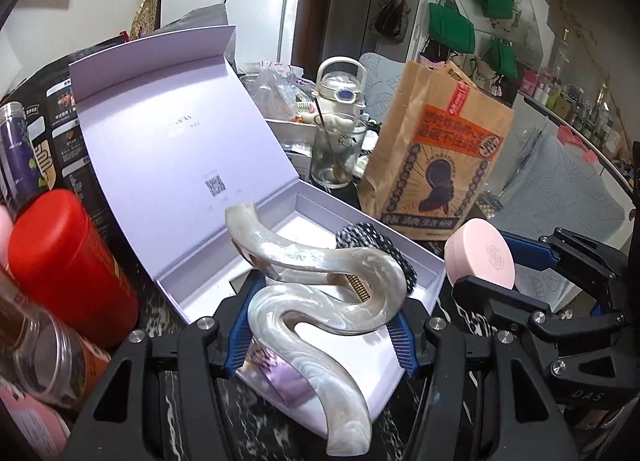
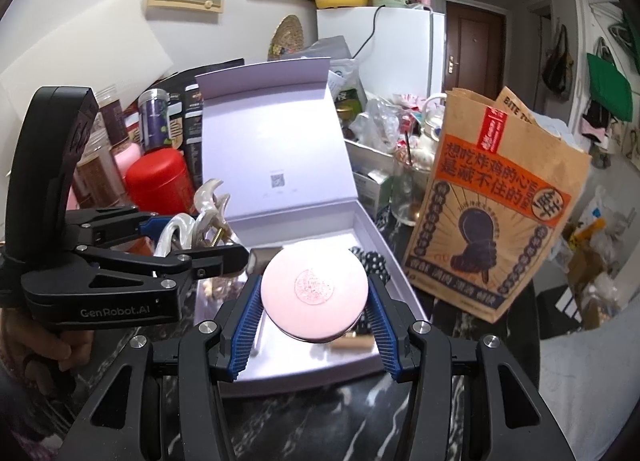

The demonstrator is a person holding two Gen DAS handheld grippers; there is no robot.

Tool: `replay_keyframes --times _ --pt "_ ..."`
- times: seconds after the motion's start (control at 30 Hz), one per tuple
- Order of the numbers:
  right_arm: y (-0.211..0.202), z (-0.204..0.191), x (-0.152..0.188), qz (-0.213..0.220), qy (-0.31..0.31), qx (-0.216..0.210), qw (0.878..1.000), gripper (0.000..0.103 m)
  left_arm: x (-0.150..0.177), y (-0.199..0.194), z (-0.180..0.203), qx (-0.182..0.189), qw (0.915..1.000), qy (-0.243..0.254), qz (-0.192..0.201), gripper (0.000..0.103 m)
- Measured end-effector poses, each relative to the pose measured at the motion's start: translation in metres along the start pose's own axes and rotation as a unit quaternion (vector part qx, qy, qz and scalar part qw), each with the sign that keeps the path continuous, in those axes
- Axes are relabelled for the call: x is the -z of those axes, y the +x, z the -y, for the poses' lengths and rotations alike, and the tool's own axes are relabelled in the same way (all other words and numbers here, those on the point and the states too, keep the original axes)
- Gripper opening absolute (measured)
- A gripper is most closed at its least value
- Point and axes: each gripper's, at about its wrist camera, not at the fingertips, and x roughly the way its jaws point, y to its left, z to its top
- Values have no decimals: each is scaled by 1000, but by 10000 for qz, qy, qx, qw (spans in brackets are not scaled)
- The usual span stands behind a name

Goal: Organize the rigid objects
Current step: 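Lift the white clip and pink compact and carry both toward the lavender box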

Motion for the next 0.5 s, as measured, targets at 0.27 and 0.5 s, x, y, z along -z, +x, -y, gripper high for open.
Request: replay_keyframes --times 0.27,0.5 --pt "22 6 -22 89 9 20 10000 51 -19 15 -18 -128 9998 -127 61 57" --pt "46 9 -32 90 12 6 10000 51 -30 37 -26 -293 9995 -98 -1 57"
